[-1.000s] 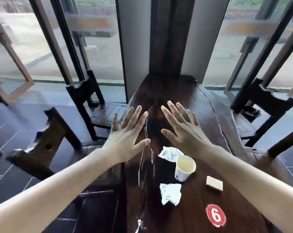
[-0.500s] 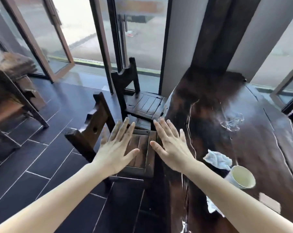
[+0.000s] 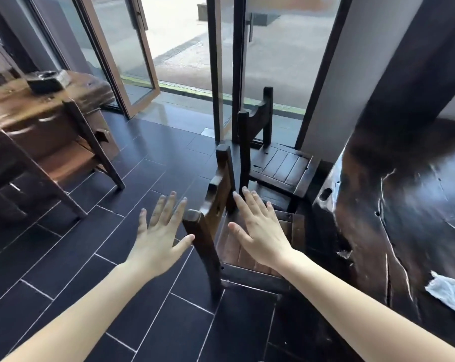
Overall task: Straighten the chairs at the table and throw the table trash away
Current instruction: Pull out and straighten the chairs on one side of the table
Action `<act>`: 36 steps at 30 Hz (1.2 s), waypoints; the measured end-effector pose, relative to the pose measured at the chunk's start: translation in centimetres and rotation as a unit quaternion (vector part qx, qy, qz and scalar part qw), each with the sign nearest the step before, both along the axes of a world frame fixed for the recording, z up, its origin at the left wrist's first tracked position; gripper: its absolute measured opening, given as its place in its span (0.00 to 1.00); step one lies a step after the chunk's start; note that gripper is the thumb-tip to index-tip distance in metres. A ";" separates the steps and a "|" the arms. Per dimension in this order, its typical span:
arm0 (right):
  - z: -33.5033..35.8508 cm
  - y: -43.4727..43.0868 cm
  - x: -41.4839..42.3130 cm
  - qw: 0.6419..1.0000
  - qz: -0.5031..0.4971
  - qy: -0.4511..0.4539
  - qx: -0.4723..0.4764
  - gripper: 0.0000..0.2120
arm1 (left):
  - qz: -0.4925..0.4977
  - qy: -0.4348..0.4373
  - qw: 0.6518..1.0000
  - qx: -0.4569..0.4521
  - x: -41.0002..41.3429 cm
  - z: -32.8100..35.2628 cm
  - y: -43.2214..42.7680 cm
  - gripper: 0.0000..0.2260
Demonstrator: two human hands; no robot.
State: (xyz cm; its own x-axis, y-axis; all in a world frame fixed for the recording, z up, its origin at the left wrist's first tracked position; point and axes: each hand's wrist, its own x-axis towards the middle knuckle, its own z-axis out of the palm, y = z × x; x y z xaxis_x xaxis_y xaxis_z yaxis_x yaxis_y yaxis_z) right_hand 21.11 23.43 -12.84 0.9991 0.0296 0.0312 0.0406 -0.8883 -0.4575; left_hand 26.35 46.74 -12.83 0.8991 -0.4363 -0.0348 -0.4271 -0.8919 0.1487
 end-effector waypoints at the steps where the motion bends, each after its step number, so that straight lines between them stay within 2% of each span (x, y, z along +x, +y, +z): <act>1: -0.3 0.7 1.1 1.000 0.005 0.002 -0.004 0.30 | 0.001 0.001 1.000 -0.001 1.0 -0.2 0.7 0.37; 5: -1.4 2.3 6.1 1.000 0.021 0.016 -0.003 0.30 | 0.014 0.011 0.998 -0.053 4.7 -0.9 2.0 0.35; 9: -2.5 2.4 10.7 0.999 0.011 0.027 0.027 0.31 | -0.006 0.025 0.999 -0.040 9.0 -1.5 1.8 0.34; 13: -3.1 1.1 16.6 0.999 -0.007 0.043 0.015 0.30 | -0.023 0.037 0.998 -0.038 15.6 -0.9 0.0 0.33; 17: -3.3 -0.2 20.9 0.997 -0.026 0.069 0.007 0.29 | -0.072 0.029 0.997 -0.013 21.0 -0.6 -1.8 0.37; 20: -3.9 -1.3 23.3 0.996 -0.045 0.076 0.002 0.30 | -0.084 0.041 0.995 -0.020 24.4 -1.1 -2.8 0.34; 25: -5.8 -1.9 24.6 0.987 -0.113 0.114 0.002 0.30 | -0.149 0.080 0.985 0.018 28.9 -3.1 -4.4 0.35; 30: -7.8 -1.0 25.3 0.964 -0.213 0.160 0.028 0.30 | -0.266 0.100 0.958 0.030 34.5 -4.3 -7.4 0.34; 33: -8.2 0.3 25.8 0.937 -0.305 0.167 0.045 0.30 | -0.353 0.107 0.929 0.006 38.1 -4.6 -8.9 0.36; 36: -8.7 2.4 25.9 0.893 -0.410 0.172 0.070 0.29 | -0.421 0.130 0.898 -0.005 41.4 -5.1 -9.9 0.38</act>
State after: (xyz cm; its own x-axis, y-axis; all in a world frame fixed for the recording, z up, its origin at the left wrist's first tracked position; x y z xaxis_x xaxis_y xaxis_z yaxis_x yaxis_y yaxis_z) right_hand 47.01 25.85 -21.55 0.6337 -0.6972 -0.3351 -0.7620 -0.4879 -0.4258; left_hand 67.72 36.86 -17.95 0.2129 -0.9586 -0.1892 -0.8987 -0.2681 0.3471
